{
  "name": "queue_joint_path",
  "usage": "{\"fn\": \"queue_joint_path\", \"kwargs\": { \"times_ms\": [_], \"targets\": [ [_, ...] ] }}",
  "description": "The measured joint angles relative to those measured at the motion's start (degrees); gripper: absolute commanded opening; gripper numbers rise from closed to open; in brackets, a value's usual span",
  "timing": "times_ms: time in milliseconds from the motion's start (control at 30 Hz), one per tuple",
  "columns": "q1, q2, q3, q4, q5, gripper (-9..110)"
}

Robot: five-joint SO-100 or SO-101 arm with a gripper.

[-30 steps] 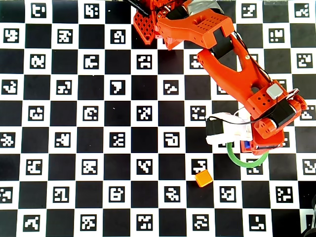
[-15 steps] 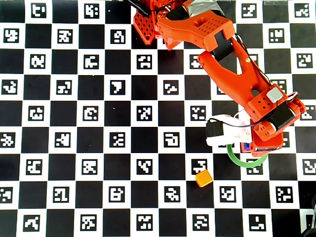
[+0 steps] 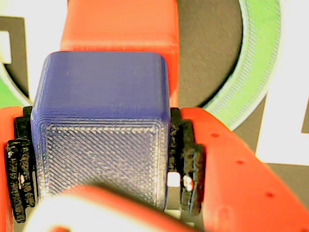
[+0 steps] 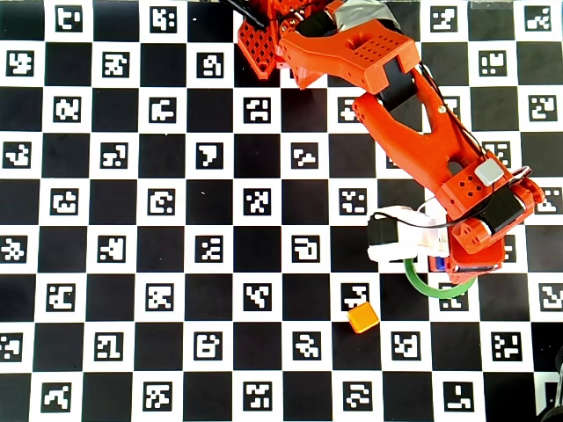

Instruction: Grab the red cube then put it in the green circle then put the blue cube on top and finally the orange cube on top

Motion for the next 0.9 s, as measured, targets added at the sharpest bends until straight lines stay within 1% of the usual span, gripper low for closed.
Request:
{"fn": "queue_joint_path", "kwargs": {
  "times_ms": [700, 800, 900],
  "targets": [
    [-0.35, -0.70, 0.00, 0.00, -0.09, 0],
    [-0.35, -0.70, 0.53, -0.09, -0.09, 1],
    [-0.35, -0.70, 0.79, -0.09, -0.09, 8]
  ]
}}
